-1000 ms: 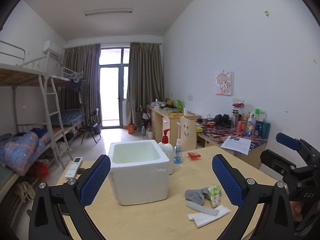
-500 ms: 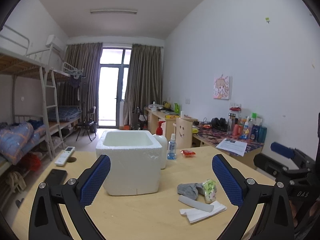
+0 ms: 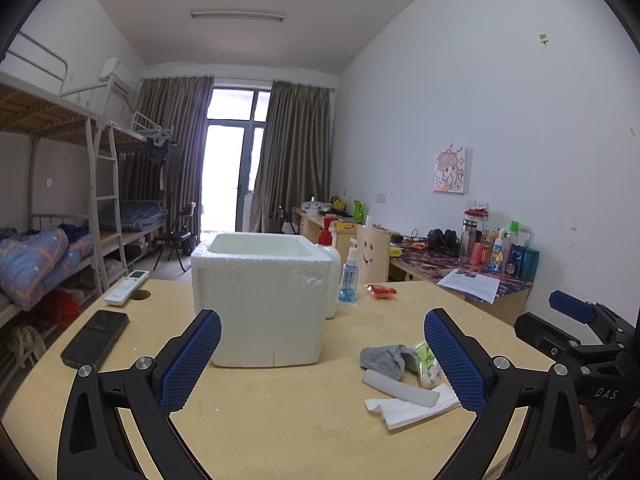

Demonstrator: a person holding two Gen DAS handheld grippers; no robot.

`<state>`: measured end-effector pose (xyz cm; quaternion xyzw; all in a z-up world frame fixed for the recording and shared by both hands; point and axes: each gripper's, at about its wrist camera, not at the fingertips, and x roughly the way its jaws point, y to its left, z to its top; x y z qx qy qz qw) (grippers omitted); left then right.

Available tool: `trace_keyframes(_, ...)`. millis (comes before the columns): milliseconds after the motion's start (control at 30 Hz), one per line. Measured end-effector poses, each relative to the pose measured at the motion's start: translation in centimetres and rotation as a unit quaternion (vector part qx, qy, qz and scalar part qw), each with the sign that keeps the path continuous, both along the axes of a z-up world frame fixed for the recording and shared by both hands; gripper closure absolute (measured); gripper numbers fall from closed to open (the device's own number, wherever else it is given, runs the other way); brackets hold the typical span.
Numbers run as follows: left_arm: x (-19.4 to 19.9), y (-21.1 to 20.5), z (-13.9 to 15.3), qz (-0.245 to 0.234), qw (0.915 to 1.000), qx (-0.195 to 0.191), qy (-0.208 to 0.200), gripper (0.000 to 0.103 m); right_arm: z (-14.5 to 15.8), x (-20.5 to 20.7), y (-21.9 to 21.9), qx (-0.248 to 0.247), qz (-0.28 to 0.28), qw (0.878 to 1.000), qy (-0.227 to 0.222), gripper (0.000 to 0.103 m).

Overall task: Organize soft objects
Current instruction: 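Move the left tool toward the white tissue while the right tool approaches the green packet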

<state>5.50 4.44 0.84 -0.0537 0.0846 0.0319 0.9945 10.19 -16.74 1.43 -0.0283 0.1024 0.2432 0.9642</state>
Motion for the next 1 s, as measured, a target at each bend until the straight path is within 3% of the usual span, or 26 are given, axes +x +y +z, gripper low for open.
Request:
trace_keyframes(633, 1.9, -0.4, -3.0, -0.015, 0.9993, 0.015, 0.031, 0.001, -2.3, 1.2, 0.2, -0.023, -0.008, 0.999, 0.022, 0.0)
trace_keyframes(1000, 4.5, -3.1, -3.7, -0.071, 0.9953, 0.027, 0.06, 0.001, -2.8, 2.0, -1.7, -0.027, -0.04, 0.998, 0.029, 0.0)
